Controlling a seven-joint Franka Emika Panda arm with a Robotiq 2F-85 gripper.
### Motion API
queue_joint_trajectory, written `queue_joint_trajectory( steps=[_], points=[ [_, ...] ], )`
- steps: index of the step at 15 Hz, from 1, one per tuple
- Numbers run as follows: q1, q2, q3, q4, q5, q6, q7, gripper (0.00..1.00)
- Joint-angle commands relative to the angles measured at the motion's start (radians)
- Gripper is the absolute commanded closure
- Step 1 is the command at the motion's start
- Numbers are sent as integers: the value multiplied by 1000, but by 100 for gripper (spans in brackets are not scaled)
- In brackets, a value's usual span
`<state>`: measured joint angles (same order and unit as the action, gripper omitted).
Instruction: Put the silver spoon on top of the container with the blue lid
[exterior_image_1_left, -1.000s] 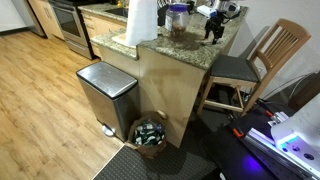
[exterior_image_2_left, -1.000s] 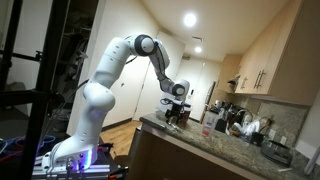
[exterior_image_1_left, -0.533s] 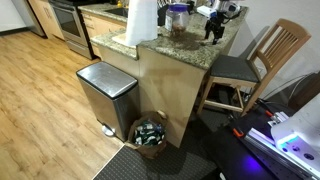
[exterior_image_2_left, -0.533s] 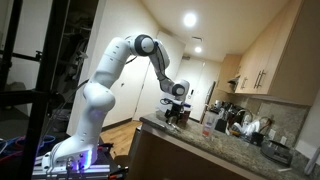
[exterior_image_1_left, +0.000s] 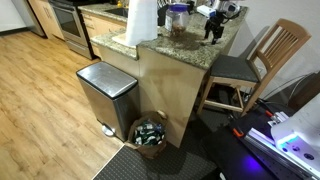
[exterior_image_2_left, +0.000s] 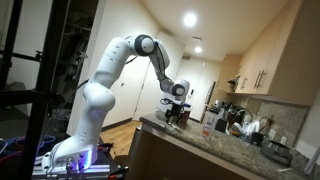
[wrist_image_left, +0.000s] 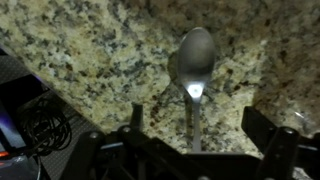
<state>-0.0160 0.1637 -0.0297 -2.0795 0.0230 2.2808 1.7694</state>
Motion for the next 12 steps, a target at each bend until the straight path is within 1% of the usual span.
queue_joint_trajectory(
  steps=[1,2,3,5,7,8,9,11,12],
  points=[
    [11,0,-12,1,3,19,4,0],
    [13,0,-15,-4,-11,51,15,0],
    [15,0,-17,-4,-21,55,30,0],
    [12,-1,-14,5,-14,-21,9,0],
    [13,0,-15,5,-26,-30,15,0],
    [-1,-189,-21,-134,-18,-68,-34,0],
    [10,-12,-14,-7,-13,-21,5,0],
    [1,-93,-14,-54,-15,-55,-8,0],
    [-2,-68,-12,-36,-5,-54,-7,0]
  ],
)
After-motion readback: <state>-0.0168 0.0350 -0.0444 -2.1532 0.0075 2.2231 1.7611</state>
